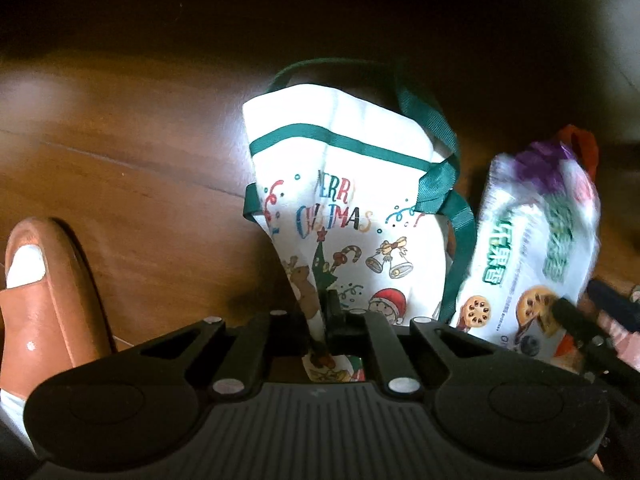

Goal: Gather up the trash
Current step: 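Lift the Christmas bag and cookie packet and carry both over the green bin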

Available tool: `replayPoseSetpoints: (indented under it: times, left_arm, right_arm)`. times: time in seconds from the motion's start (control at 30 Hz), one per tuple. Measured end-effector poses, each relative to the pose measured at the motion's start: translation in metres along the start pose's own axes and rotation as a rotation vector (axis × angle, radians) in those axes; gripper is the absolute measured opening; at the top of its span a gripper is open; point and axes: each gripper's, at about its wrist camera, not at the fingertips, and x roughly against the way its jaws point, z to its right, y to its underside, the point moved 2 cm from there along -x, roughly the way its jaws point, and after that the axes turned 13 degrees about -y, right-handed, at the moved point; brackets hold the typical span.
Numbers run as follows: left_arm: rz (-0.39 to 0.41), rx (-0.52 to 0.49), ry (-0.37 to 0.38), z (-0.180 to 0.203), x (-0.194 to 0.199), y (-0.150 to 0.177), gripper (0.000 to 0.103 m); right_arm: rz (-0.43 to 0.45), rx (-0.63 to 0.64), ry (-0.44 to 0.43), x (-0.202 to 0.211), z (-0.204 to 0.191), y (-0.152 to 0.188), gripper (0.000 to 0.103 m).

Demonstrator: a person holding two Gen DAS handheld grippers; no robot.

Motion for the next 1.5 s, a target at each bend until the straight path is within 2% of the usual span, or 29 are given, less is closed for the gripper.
replayPoseSetpoints:
  times: [0.13,0.23,0.27,0.3,0.5,0.67,0.87,1.07,1.3,1.5]
  left_arm:
    - [-0.021,-0.001,0.004,0.003,-0.010,-0.007,0.007]
    - [-0.033,0.004,0.004,0.002,-0.016,-0.008,0.007]
    - [-0.036,0.007,0.005,-0.001,-0.016,-0.010,0.007]
    - [-0.037,0.009,0.006,-0.002,-0.016,-0.010,0.007]
    - [-0.009,-0.001,-0.014,0.000,0.000,-0.010,0.007]
    - [0.030,0.017,-0.010,-0.003,0.024,-0.011,0.005]
    - [0.103,0.021,0.016,-0.009,0.077,-0.005,0.004]
    - [0.182,0.023,0.053,-0.016,0.139,0.016,0.003]
    - [0.286,-0.036,0.123,-0.022,0.215,0.055,0.003]
    - [0.404,-0.144,0.200,-0.007,0.290,0.097,0.004]
  right_arm:
    - [0.030,0.038,-0.052,-0.006,-0.008,-0.015,0.031]
    - [0.030,0.054,-0.051,-0.023,-0.016,-0.024,0.026]
    - [0.012,0.052,-0.055,-0.028,-0.016,-0.025,0.003]
    - [-0.006,0.048,-0.055,-0.032,-0.016,-0.026,0.001]
    - [0.009,-0.007,-0.062,-0.020,-0.010,-0.022,0.001]
    - [0.062,-0.104,-0.069,0.013,-0.010,-0.013,0.001]
    - [0.134,-0.180,-0.052,0.073,-0.015,-0.001,0.001]
    - [0.221,-0.247,-0.045,0.149,-0.022,0.016,0.001]
    - [0.363,-0.306,-0.042,0.247,-0.035,0.042,0.001]
    - [0.522,-0.353,-0.015,0.338,-0.033,0.077,0.001]
